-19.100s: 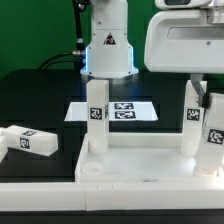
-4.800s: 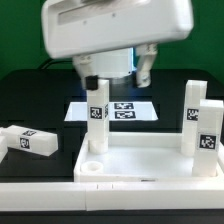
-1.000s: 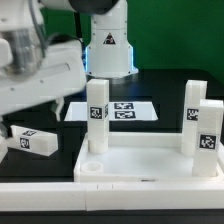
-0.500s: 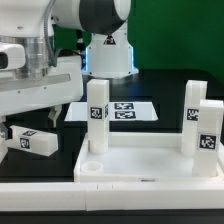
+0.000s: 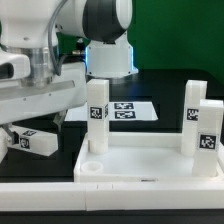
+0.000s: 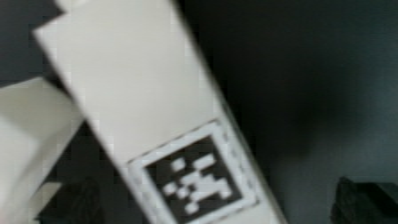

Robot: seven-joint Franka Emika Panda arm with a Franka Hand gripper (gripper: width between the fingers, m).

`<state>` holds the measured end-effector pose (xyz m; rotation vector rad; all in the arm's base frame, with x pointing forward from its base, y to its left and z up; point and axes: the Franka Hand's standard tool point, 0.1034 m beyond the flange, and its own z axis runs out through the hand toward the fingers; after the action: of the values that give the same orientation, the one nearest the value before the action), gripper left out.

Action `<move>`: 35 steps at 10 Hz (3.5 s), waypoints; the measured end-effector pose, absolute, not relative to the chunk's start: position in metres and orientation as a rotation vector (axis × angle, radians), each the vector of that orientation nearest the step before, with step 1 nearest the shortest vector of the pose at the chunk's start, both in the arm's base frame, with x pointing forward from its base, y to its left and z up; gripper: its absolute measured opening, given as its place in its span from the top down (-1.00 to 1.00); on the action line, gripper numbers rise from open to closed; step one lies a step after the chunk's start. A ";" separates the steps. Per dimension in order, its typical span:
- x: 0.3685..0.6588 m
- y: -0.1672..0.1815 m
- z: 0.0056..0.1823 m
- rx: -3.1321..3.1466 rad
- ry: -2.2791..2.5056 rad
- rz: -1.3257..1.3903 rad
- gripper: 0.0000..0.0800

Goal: Assemble desk

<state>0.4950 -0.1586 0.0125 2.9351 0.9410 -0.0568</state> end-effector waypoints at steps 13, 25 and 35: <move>0.466 -0.161 0.017 3.068 0.208 -0.032 0.29; 0.429 -0.154 0.010 2.996 -0.869 0.015 0.29; 0.458 -0.180 0.029 3.123 -0.982 -1.102 -0.62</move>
Offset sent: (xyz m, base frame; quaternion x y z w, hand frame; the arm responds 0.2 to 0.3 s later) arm 0.0000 0.0000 0.0000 0.0000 0.0000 0.0000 1.0000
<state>0.4583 -0.1797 0.0290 3.1229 -0.9821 -1.1019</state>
